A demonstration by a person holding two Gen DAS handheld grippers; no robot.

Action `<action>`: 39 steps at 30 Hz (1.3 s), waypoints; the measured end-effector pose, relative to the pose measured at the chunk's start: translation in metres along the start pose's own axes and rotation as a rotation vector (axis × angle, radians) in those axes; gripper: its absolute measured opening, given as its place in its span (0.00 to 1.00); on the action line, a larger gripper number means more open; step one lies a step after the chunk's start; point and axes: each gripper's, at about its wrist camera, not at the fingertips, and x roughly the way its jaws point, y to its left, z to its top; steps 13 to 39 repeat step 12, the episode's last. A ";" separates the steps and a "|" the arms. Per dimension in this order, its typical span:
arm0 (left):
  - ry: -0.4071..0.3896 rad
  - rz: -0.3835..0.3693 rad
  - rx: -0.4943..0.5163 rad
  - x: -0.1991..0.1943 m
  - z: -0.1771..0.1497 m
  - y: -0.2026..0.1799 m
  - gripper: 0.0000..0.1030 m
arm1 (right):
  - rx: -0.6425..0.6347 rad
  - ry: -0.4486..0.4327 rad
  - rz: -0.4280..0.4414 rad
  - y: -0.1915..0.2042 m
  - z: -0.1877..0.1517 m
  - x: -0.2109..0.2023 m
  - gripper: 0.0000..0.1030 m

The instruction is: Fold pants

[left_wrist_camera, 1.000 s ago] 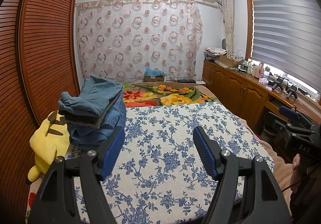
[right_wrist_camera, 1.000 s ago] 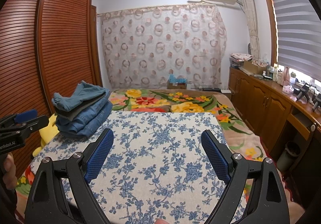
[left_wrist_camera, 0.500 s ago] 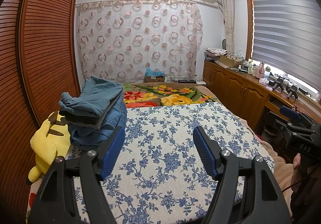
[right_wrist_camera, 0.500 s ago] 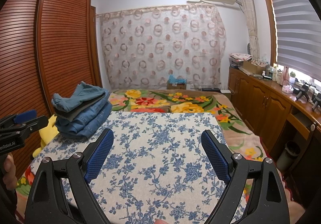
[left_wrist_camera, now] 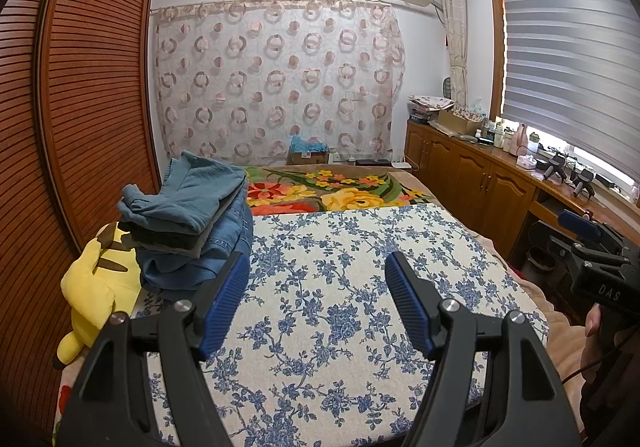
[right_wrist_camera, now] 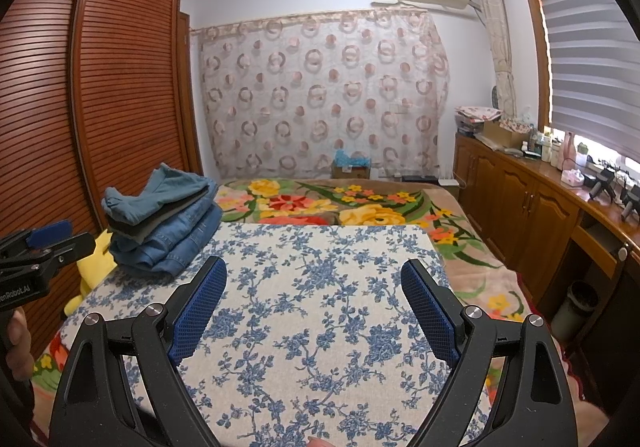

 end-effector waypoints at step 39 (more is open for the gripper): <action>-0.002 0.001 0.000 -0.001 0.000 0.000 0.69 | 0.001 0.000 -0.001 -0.001 0.000 0.001 0.88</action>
